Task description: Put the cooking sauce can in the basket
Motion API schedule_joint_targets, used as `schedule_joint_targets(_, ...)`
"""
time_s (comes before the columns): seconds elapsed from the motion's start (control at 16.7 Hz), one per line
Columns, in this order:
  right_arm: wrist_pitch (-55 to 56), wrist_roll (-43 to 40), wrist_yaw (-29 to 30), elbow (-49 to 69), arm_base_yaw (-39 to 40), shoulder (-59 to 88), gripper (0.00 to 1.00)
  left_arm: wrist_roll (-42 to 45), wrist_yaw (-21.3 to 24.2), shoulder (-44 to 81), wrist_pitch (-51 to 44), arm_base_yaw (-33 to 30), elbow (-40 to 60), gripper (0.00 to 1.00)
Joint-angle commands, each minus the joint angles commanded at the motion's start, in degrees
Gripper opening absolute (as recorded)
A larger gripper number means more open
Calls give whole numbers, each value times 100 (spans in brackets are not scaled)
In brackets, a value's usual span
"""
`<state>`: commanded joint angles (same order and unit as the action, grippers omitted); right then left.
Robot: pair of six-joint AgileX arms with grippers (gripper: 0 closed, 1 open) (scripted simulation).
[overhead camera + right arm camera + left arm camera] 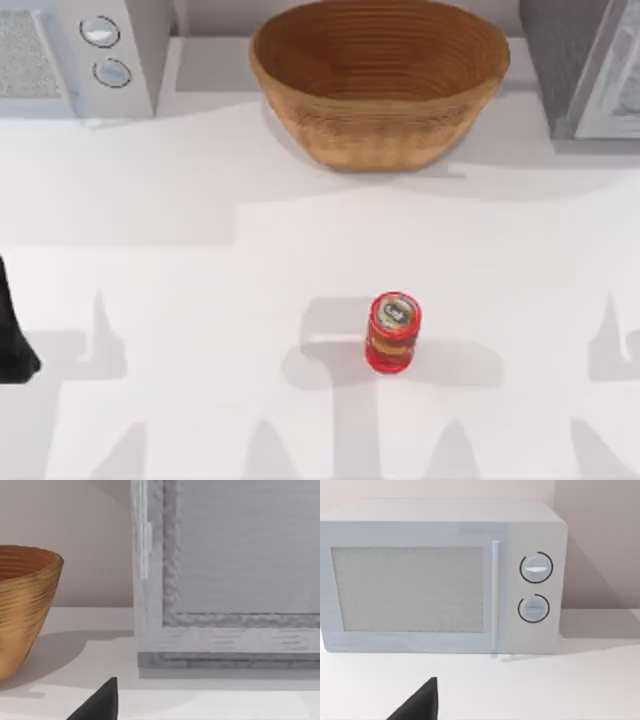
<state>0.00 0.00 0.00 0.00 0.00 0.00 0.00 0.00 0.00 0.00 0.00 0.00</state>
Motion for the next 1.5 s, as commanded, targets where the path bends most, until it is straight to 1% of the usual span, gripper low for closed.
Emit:
schedule_joint_targets(0.12, 0, 0, 0, 0, 0, 0, 100, 0, 0, 0, 0, 0, 0, 100)
schedule_joint_targets(0.24, 0, 0, 0, 0, 0, 0, 100, -5, 93, 158, 116, -49, 44, 100)
schedule_joint_targets(0.36, 0, 0, 0, 0, 0, 0, 100, -9, 295, 541, 383, -148, 143, 100)
schedule_joint_targets(0.54, 0, 0, 0, 0, 0, 0, 100, -2, 763, 1516, 1036, -360, 376, 100)
schedule_joint_targets(0.78, 0, 0, 0, 0, 0, 0, 100, 63, 1600, 3381, 2265, -713, 807, 100)
schedule_joint_targets(1.5, 0, 0, 0, 0, 0, 0, 100, 705, 4523, 10105, 6755, -1904, 2393, 100)
